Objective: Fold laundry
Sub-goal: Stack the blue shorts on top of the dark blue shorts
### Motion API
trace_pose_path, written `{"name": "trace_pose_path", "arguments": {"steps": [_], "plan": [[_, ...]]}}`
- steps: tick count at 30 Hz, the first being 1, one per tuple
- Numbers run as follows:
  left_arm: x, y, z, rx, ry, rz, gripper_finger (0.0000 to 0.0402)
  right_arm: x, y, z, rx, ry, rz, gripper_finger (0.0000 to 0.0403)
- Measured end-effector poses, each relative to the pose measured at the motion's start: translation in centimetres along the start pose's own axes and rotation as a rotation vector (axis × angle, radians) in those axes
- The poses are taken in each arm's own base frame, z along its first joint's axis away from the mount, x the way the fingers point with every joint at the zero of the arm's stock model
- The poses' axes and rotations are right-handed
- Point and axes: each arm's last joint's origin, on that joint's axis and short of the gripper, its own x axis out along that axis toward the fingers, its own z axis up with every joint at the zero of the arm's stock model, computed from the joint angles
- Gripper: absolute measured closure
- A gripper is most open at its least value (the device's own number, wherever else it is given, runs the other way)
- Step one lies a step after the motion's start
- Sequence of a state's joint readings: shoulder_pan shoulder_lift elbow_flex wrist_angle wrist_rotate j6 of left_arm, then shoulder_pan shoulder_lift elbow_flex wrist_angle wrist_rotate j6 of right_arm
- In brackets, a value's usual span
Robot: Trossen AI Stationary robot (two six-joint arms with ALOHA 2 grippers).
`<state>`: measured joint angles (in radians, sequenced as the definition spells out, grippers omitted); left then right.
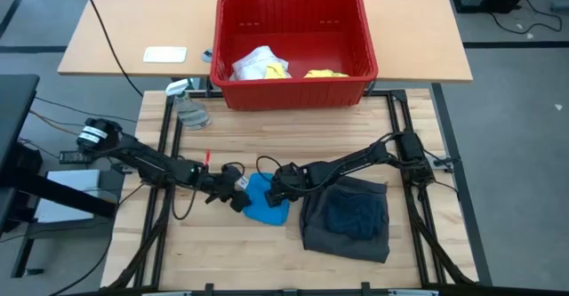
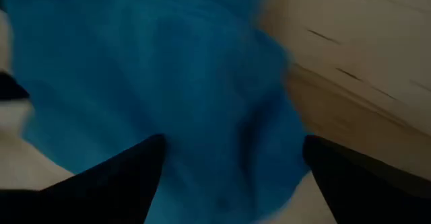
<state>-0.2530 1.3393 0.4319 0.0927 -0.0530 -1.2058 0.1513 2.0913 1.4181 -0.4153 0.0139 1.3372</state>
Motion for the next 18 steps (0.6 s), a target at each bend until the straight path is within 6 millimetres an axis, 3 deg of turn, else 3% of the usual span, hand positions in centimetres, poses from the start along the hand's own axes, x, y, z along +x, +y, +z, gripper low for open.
{"name": "trace_pose_path", "arguments": {"steps": [4, 8, 11, 16, 18], "plan": [[0.6, 0.4, -0.2, 0.001, -0.001, -0.024, 0.0111, 1.1, 0.8, 0.2, 0.004, -0.02, 0.107, 0.0053], [1.0, 0.5, -0.7, 0.032, 0.006, -0.01, 0.0162, 1.8, 1.1, 0.2, 0.022, -0.028, 0.156, 0.0109], [1.2, 0.4, -1.0, 0.047, 0.008, -0.012, 0.022, 1.8, 0.9, 0.2, 0.018, -0.024, 0.132, 0.0185], [1.5, -0.9, -0.9, 0.134, -0.023, -0.163, 0.0335, 2.0, 0.8, 0.6, -0.065, 0.016, 0.159, 0.035], [1.4, -1.5, -0.6, 0.158, -0.057, -0.22, 0.0378, 2.0, 0.9, 0.7, -0.117, 0.029, 0.183, 0.0382]]}}
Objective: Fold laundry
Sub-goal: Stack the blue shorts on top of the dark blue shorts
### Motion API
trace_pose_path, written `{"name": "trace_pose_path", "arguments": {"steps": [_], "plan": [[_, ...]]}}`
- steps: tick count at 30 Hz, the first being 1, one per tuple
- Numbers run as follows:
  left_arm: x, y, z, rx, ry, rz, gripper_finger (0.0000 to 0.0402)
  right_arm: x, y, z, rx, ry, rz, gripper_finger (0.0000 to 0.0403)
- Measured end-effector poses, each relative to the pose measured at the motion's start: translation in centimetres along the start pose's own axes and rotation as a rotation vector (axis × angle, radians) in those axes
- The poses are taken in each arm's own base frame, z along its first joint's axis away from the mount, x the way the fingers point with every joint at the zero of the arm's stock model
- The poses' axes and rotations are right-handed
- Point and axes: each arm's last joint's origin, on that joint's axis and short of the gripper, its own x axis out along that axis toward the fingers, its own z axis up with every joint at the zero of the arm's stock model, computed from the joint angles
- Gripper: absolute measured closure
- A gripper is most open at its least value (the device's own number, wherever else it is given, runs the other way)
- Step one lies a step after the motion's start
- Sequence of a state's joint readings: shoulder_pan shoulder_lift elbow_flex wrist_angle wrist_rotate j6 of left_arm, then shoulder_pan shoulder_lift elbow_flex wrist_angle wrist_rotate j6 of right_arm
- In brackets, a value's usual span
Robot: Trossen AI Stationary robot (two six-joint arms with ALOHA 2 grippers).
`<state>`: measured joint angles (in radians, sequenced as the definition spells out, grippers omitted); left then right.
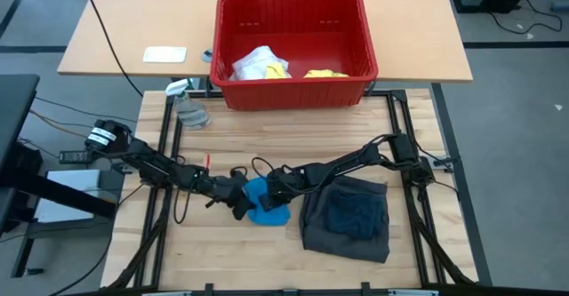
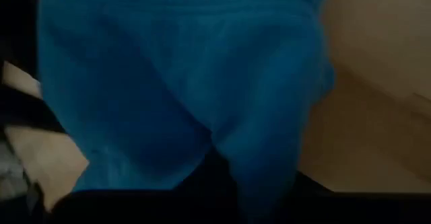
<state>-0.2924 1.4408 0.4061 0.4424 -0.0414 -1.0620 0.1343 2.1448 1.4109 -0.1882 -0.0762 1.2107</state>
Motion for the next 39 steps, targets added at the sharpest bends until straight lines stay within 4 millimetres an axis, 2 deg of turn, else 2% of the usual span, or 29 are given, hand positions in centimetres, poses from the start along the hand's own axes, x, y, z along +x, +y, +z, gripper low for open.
{"name": "trace_pose_path", "arguments": {"steps": [3, 6, 9, 12, 16, 19, 24, 28, 30, 32, 36, 39], "plan": [[0.0, -0.3, 0.5, -0.002, -0.037, -0.043, 0.0389, -0.5, 0.1, 0.2, -0.034, 0.05, 0.021, 0.0379], [-0.1, -0.4, 0.8, -0.014, -0.054, -0.056, 0.0389, -2.3, 0.5, 0.1, -0.06, 0.079, 0.003, 0.0385], [0.0, -1.5, 1.4, -0.012, -0.07, -0.085, 0.0389, -5.0, 1.2, -0.2, -0.087, 0.115, -0.009, 0.0385], [0.1, -4.0, 2.8, 0.039, -0.114, -0.155, 0.0389, -8.3, 2.1, -1.3, -0.115, 0.139, -0.02, 0.0385], [0.1, -7.5, 6.1, 0.142, -0.195, -0.19, 0.039, -13.4, 2.8, -3.3, -0.154, 0.153, -0.066, 0.0385], [0.8, -9.6, 8.9, 0.19, -0.218, -0.145, 0.039, -17.5, 2.5, -4.8, -0.154, 0.138, -0.141, 0.0385], [3.8, -13.3, 13.5, 0.283, -0.266, -0.167, 0.039, -24.2, 1.3, -6.9, -0.156, 0.099, -0.209, 0.0385], [7.5, -15.0, 16.9, 0.31, -0.269, -0.211, 0.039, -27.8, -0.4, -8.6, -0.134, 0.085, -0.31, 0.0385], [9.3, -15.7, 18.1, 0.33, -0.243, -0.25, 0.039, -28.6, -1.1, -9.6, -0.122, 0.081, -0.381, 0.0385], [11.1, -16.2, 18.9, 0.337, -0.195, -0.274, 0.0391, -28.6, -1.9, -10.7, -0.104, 0.088, -0.423, 0.0385], [13.9, -16.1, 18.6, 0.344, -0.057, -0.238, 0.0391, -26.7, -3.7, -13.3, -0.032, 0.092, -0.435, 0.0385], [14.5, -16.0, 17.8, 0.341, 0.02, -0.177, 0.0391, -24.7, -4.9, -15.2, 0.033, 0.064, -0.411, 0.0385]]}}
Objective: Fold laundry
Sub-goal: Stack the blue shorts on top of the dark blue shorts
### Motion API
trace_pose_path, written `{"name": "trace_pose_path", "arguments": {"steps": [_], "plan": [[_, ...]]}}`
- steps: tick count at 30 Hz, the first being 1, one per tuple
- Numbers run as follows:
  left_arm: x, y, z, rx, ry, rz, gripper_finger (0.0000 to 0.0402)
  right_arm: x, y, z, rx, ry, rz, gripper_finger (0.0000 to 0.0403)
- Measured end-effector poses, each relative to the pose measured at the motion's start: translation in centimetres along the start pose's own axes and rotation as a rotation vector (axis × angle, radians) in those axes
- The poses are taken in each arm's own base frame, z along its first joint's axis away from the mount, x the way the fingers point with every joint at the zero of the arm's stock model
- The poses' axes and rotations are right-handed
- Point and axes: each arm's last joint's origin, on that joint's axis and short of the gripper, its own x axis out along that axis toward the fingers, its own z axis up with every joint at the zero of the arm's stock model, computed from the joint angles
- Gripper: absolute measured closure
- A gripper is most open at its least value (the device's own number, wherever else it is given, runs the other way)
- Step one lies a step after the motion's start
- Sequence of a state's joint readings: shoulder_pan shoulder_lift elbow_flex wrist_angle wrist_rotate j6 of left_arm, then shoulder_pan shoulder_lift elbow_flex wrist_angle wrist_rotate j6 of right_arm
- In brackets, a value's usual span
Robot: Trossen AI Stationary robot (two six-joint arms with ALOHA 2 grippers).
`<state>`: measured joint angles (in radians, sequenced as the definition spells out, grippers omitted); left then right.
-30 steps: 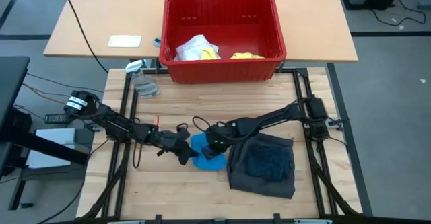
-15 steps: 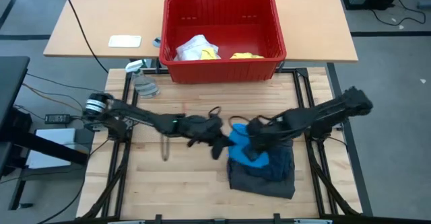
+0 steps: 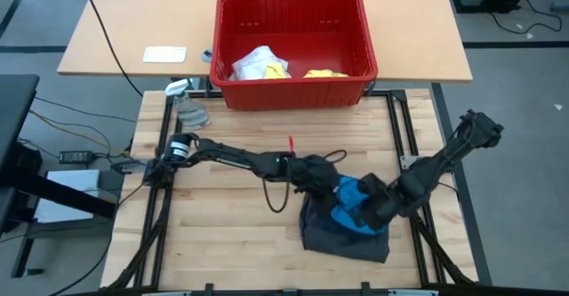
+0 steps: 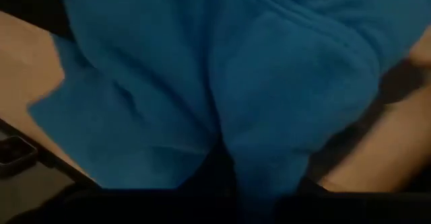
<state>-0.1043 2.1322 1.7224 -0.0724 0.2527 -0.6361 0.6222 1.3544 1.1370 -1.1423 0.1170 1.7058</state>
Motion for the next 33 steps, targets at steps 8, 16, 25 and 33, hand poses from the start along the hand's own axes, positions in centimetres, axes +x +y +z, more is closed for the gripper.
{"name": "trace_pose_path", "arguments": {"steps": [8, 16, 25, 33], "plan": [[0.8, 1.3, -3.2, -0.014, 0.179, 0.174, 0.0377, 6.3, -0.6, -2.2, 0.092, -0.087, 0.066, 0.0362], [-0.1, 1.0, -2.4, -0.02, 0.174, 0.145, 0.0291, 6.1, -0.4, -2.6, 0.128, -0.072, 0.078, 0.0296], [-3.0, -0.8, 0.2, 0.107, 0.082, 0.087, 0.0206, 1.9, -0.8, -2.4, 0.13, -0.102, 0.109, 0.0208], [-2.3, -2.4, -0.1, 0.278, 0.024, 0.01, 0.0216, 0.1, -0.8, -2.2, 0.155, -0.116, 0.137, 0.0206]]}}
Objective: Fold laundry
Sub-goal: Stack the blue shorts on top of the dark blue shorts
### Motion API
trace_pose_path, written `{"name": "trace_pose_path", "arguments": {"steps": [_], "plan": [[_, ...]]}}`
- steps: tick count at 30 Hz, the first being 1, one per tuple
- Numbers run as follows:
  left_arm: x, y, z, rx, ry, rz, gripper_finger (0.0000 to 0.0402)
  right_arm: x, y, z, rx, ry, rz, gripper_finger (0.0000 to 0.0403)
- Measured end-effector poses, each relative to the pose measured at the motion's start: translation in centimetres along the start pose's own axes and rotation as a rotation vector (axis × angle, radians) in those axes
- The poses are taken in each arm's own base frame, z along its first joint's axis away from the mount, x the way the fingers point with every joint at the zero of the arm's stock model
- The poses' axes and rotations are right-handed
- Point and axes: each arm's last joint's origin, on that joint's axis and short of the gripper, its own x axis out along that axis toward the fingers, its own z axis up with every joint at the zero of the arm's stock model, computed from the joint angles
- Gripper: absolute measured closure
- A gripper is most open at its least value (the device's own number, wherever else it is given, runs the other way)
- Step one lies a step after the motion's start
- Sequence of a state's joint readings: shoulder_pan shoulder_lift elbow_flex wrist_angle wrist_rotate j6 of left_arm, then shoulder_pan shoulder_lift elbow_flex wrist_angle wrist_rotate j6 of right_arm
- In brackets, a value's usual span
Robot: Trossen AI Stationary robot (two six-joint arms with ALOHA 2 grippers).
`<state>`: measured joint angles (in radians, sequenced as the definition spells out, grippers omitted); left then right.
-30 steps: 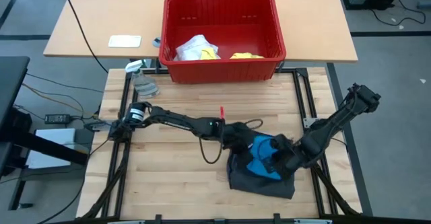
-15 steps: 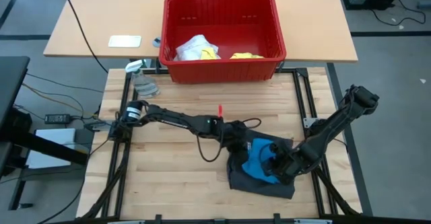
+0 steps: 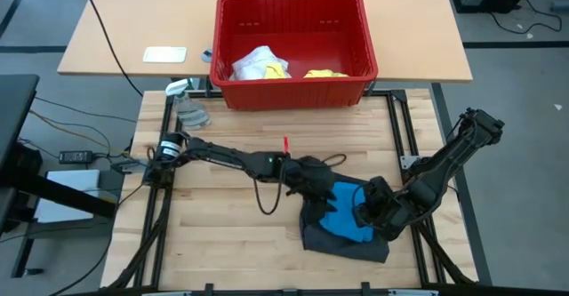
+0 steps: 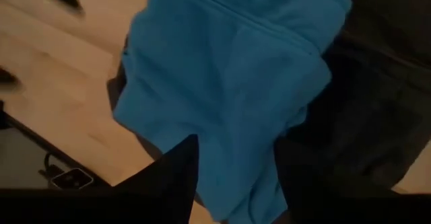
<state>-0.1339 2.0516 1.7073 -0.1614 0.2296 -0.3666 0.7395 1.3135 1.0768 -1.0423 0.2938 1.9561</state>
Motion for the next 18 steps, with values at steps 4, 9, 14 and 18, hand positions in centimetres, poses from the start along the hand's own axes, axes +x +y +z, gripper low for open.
{"name": "trace_pose_path", "arguments": {"steps": [4, 9, 14, 18], "plan": [[1.8, -0.4, -1.5, 0.053, 0.033, -0.024, 0.0224, -0.9, 0.4, 0.2, -0.048, -0.017, 0.011, 0.0212], [3.5, -0.1, -3.3, 0.109, 0.094, -0.017, 0.0228, -2.3, 1.4, 0.5, -0.154, -0.088, 0.077, 0.0222], [5.1, 0.7, -4.8, 0.116, 0.132, -0.006, 0.0228, -0.7, 2.5, -0.3, -0.383, -0.178, 0.138, 0.0232], [5.1, 0.9, -5.4, 0.105, 0.178, 0.01, 0.0228, 3.1, 1.6, -1.6, -0.413, -0.133, 0.031, 0.0243]]}}
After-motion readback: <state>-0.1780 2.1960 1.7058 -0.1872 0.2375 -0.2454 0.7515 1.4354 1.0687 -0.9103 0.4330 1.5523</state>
